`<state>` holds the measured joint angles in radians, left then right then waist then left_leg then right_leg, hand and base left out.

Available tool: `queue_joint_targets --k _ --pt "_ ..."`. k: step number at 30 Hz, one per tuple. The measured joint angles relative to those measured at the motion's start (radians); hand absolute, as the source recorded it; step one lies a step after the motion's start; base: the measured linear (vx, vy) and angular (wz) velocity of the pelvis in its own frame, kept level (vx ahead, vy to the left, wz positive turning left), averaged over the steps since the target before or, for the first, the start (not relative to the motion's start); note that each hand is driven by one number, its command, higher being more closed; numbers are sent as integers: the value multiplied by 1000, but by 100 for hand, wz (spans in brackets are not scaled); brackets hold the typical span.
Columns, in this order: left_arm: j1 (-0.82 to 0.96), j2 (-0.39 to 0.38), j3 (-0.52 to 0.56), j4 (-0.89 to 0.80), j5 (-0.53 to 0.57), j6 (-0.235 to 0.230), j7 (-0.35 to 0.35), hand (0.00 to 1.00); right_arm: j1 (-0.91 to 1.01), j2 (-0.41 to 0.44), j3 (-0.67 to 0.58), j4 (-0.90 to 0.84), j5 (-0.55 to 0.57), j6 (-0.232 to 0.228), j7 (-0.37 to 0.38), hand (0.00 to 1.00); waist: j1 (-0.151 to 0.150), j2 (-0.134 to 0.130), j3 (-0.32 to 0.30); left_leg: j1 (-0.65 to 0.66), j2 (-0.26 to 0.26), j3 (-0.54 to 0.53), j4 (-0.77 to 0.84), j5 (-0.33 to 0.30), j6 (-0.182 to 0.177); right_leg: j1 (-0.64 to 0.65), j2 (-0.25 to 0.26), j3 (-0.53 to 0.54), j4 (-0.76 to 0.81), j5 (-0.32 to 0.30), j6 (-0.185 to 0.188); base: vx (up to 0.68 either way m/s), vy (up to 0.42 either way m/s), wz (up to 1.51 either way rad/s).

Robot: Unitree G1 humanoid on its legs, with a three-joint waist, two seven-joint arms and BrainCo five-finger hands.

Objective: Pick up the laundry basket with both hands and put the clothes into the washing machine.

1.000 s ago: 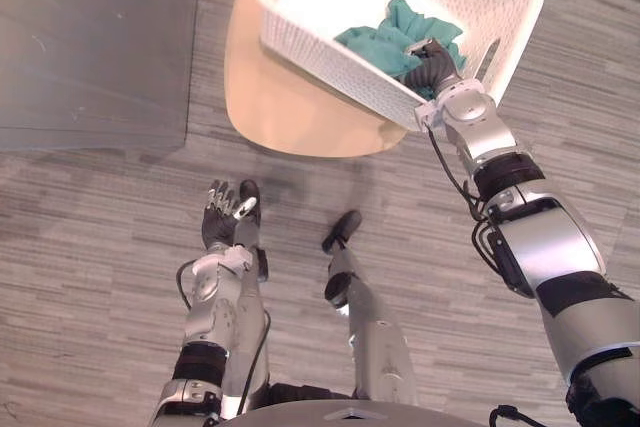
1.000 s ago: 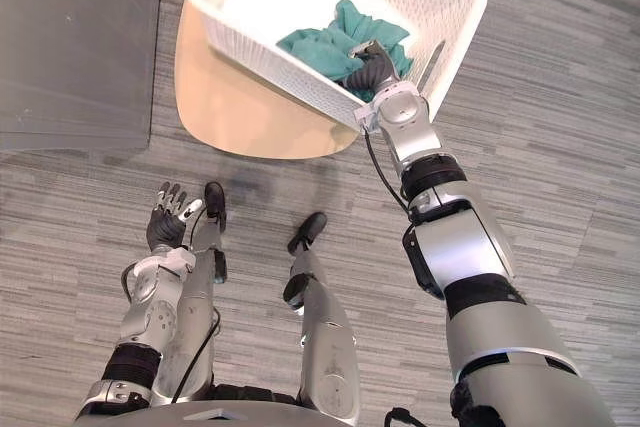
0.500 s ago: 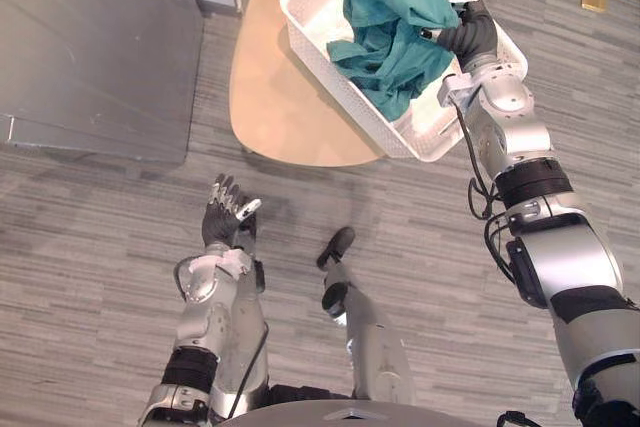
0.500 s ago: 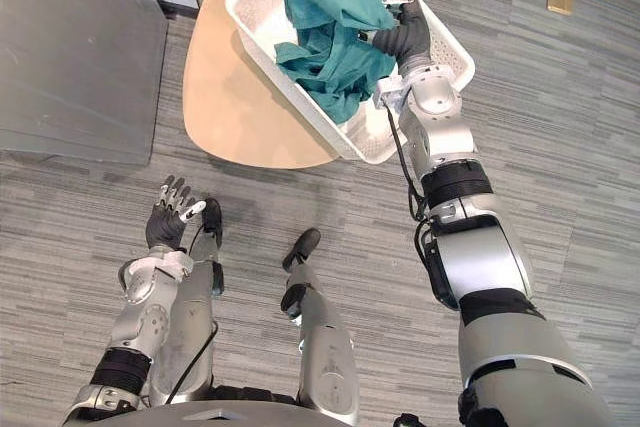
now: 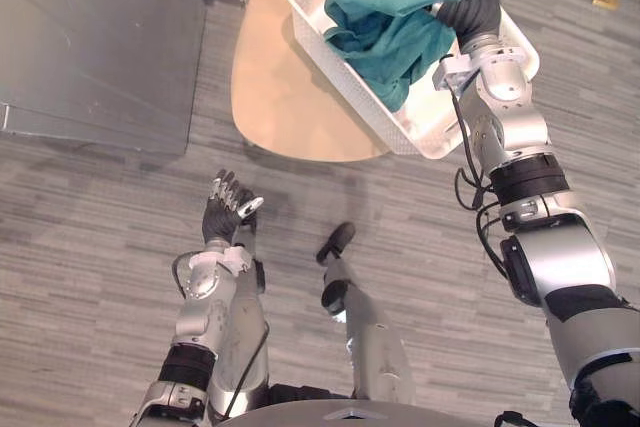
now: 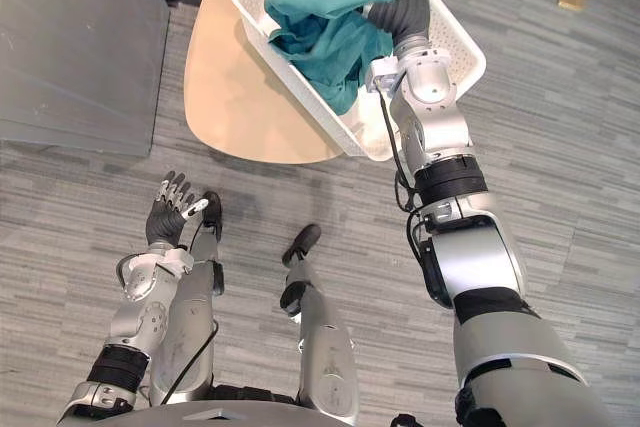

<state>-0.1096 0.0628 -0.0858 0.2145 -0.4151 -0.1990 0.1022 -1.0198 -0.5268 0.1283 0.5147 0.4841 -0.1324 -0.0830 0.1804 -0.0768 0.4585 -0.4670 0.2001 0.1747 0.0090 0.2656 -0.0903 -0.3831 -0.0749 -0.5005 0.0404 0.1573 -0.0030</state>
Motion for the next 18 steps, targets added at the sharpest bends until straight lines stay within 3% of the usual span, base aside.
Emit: queue_joint_targets --k 5,12,18 --pt "33 36 -38 -57 124 -10 0 0 119 6 -71 -157 -9 -47 -32 100 -14 -8 -73 84 -12 13 -37 -12 -3 58 -4 18 2 -32 17 66 58 -1" --pt "86 85 -90 -139 291 -9 4 0 259 6 -111 -304 -18 -62 -33 100 -60 -22 -206 195 -37 28 -87 -19 -2 143 -15 34 -10 -49 35 66 23 1" --pt "22 131 -148 -236 431 -9 -2 0 422 6 -93 -490 37 -65 52 100 -104 -24 -317 290 -56 79 -94 -47 2 227 -25 77 -55 -38 49 92 21 -16"
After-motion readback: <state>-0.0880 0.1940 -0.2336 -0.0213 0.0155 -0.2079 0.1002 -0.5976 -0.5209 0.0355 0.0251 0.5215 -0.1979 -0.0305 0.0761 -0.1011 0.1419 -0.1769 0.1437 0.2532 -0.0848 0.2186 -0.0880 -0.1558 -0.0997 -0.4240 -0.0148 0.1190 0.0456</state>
